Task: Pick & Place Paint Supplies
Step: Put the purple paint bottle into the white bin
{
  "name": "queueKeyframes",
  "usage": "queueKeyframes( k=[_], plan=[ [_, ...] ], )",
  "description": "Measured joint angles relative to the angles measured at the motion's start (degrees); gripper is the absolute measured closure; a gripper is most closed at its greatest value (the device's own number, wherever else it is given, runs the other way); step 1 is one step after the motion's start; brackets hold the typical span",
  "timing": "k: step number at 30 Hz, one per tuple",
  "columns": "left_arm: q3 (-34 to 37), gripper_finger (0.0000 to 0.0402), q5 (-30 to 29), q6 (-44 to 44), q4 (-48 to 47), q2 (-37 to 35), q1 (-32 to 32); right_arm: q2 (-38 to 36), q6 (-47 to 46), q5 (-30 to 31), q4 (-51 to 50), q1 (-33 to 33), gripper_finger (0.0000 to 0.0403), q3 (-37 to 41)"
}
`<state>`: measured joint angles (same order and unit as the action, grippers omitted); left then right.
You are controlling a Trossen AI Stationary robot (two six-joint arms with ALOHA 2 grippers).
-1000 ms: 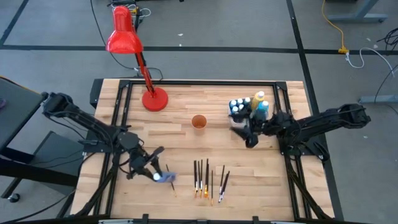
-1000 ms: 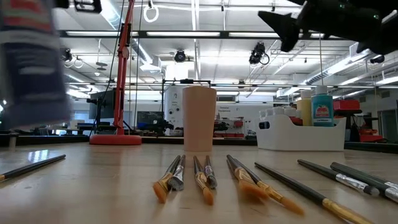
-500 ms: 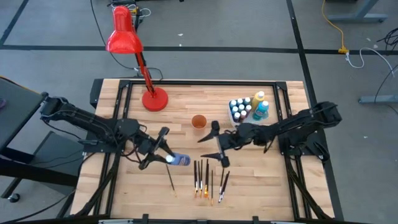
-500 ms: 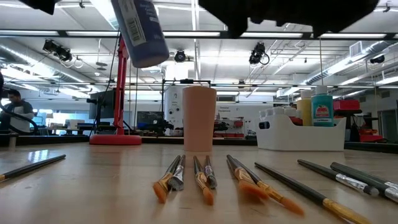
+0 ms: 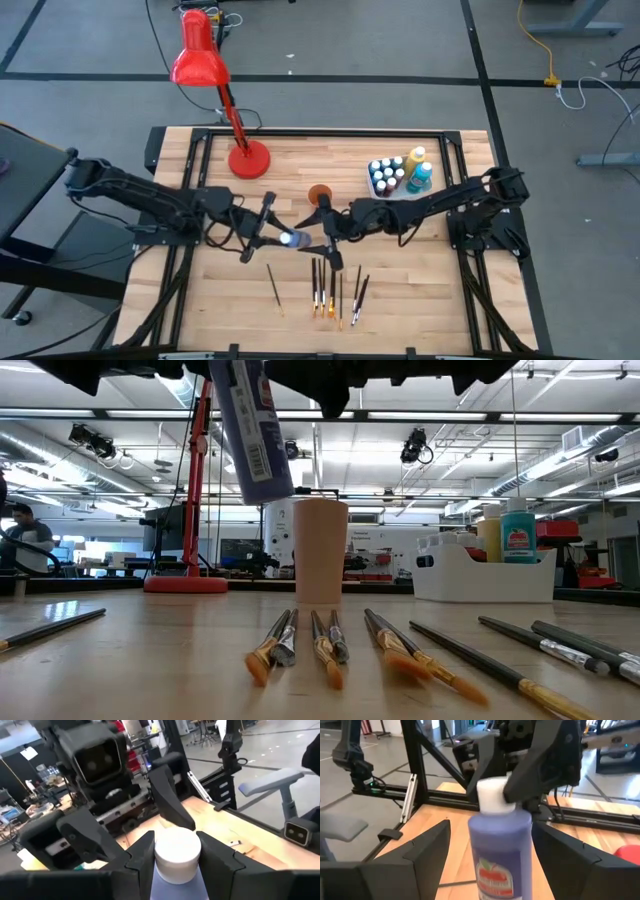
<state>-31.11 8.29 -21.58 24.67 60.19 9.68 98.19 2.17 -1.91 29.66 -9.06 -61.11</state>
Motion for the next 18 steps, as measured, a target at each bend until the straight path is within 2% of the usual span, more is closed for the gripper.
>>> queueKeyframes(
  k=[7,18],
  plan=[
    [0.02,0.027,0.04,0.21,7.01,2.93,-1.55,0.0,0.24,1.77,-1.09,0.04,0.0119,-0.06],
    [0.02,0.027,-1.24,1.03,9.81,2.86,-1.58,-0.02,-0.22,1.88,-0.08,0.07,0.0132,-0.02]
  ],
)
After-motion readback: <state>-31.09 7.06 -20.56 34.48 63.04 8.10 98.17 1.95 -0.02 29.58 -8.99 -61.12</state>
